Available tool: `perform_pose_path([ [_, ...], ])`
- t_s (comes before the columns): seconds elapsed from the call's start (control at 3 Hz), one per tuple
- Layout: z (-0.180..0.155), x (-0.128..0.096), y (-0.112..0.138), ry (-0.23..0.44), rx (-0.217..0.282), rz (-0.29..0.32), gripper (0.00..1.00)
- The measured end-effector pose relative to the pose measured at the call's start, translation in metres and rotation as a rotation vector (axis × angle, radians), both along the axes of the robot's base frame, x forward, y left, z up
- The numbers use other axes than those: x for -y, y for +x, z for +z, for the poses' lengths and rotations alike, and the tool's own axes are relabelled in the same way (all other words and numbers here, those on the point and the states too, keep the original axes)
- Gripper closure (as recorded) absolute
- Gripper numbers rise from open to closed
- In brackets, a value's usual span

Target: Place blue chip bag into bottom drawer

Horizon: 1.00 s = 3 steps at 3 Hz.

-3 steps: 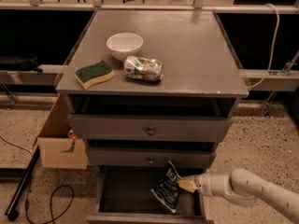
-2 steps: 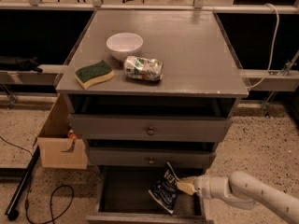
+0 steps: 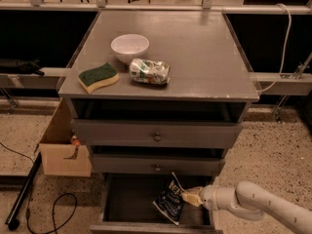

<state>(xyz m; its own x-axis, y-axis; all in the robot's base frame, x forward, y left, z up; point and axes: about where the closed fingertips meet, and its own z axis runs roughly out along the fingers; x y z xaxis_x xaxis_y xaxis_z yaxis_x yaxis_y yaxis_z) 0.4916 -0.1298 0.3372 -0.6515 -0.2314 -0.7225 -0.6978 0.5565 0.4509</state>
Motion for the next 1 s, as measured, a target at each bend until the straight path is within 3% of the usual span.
perform_pose_path([
  [1.0,-0.079,-0.013,0.009,-0.019,-0.109,-0.001,1.0],
])
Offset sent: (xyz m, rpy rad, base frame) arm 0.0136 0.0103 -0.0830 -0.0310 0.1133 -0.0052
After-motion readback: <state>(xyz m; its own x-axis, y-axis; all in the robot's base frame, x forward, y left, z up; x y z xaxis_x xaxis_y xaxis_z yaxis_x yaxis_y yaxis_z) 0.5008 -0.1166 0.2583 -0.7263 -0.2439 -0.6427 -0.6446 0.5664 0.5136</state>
